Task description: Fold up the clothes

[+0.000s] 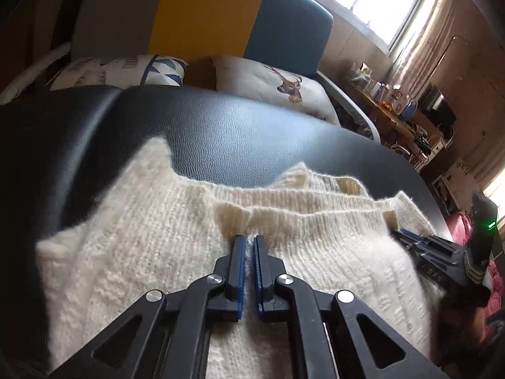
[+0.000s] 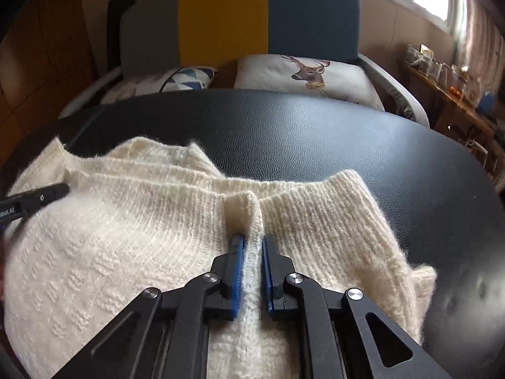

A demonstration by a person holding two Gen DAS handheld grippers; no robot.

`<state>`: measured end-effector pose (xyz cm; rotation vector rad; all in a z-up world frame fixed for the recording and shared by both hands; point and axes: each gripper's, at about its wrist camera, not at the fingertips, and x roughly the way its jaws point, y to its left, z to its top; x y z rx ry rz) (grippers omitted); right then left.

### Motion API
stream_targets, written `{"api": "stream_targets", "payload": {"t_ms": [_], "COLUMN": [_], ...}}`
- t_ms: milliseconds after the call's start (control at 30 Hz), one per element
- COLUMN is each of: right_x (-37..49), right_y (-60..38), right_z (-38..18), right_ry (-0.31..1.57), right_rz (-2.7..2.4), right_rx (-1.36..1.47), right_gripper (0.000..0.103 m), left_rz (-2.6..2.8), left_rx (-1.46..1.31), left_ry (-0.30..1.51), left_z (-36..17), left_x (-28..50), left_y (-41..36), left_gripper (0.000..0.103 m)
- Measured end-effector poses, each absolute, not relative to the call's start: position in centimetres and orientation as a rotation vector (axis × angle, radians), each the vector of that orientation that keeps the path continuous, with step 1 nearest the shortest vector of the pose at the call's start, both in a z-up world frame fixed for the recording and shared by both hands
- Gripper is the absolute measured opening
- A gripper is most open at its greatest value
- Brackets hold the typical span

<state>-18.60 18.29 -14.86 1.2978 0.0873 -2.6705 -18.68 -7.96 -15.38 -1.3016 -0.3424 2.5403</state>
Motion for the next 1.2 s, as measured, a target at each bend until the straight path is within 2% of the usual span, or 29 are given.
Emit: {"api": "stream_targets", "payload": {"t_ms": [33,133,333,467,500,533,600,767,900,1033,1200], "right_x": [-18.4,-17.5,-14.5,-14.3,-13.7,-13.2,-12.1,-9.4,-8.1,-7.3,-7.3], "right_y": [18.5,18.9,19.3,19.9,19.7,19.5,18.6,13.8,9.1,5.7,4.5], "right_z": [-14.8,-14.7,-14.6,-13.8,-12.9,-12.0,-10.3,-8.2,-9.1,-10.7,-12.3], "right_ry": [0.058,-0.003,-0.052,-0.131,-0.132,-0.133,-0.12,-0.103,-0.056,-0.002,0.028], "right_rz": [-2.665,-2.636,-2.569,-2.557,-2.585,-2.612,-2.618,-2.48,-2.348,-2.265,-2.255], "right_rx": [1.304,1.321,1.309,1.312,1.273,1.234,1.145,1.055,1.074,1.124,1.189], "right_gripper": [0.019,0.019,0.02,0.027,0.038,0.058,0.081,0.082,0.082,0.082,0.084], "left_rz": [2.542,2.523,2.47,2.488,2.511,2.544,2.588,2.537,2.39,2.264,2.173], "left_rx": [-1.299,-1.302,-1.291,-1.205,-1.166,-1.142,-1.118,-1.16,-1.155,-1.142,-1.176], "left_ry": [-0.321,-0.306,-0.45,-0.555,-0.595,-0.63,-0.707,-0.915,-1.003,-1.035,-1.018], "left_z": [-15.4,-15.6,-14.7,-11.5,-10.5,-9.7,-9.1,-11.4,-13.8,-15.5,-17.0], "left_x": [-18.4,-17.3,-13.1,-11.2,-10.5,-9.7,-8.0,-3.3,1.0,3.8,4.2], "left_y": [-7.8,-7.6,-9.3,-12.1,-13.5,-15.0,-18.1,-24.1,-25.0,-24.2,-22.4], "left_gripper": [0.005,0.005,0.007,0.016,0.017,0.019,0.02,0.021,0.022,0.027,0.027]}}
